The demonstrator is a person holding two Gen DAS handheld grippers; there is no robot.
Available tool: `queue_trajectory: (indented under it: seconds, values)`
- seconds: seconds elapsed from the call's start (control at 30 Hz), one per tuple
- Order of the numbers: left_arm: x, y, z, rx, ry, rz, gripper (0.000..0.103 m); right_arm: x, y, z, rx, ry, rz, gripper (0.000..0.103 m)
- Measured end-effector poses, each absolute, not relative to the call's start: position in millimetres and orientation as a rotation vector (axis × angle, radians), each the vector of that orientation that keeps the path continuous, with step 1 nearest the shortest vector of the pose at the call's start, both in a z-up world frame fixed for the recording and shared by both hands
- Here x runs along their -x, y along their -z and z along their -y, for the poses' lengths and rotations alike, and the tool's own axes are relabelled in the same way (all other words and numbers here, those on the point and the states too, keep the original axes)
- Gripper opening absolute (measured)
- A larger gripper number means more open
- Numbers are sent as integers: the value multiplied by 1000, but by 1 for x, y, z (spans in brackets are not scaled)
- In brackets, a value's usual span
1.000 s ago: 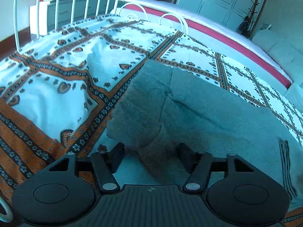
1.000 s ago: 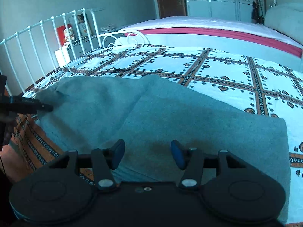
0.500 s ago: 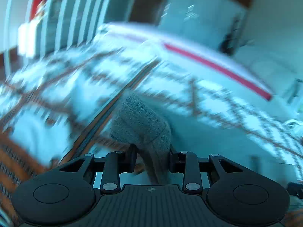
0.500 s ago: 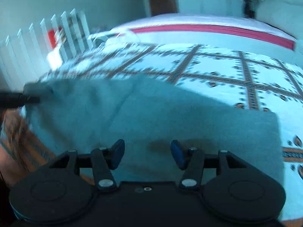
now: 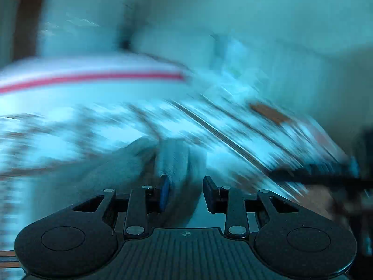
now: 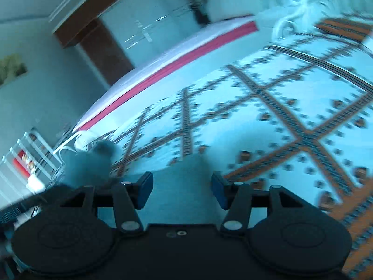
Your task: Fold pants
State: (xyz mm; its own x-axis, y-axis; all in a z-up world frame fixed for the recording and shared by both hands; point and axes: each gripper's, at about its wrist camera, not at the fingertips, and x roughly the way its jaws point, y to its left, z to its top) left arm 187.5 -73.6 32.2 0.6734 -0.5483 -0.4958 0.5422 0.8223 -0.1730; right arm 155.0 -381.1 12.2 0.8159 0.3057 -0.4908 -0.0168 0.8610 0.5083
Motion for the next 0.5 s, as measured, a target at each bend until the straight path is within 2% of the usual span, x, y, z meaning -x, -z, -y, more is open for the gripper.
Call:
queue_trajectory:
  seconds: [0.1,0.23,0.43,0.5]
  values:
    - [-184,-36,86,31,603,-527,33,-149,-11,404,-563,-133,-583,49]
    - [-197,-41,28,103,446,-532,34,-149,-8,409,-628,-223,-588,52]
    - [-199,-20,-59,125,221,-620,36,-170,12,359,-670,-374,-724,52]
    - [-194,-13,-79,118,161,-646,49,-180,21,343,-706,-393,-765,52]
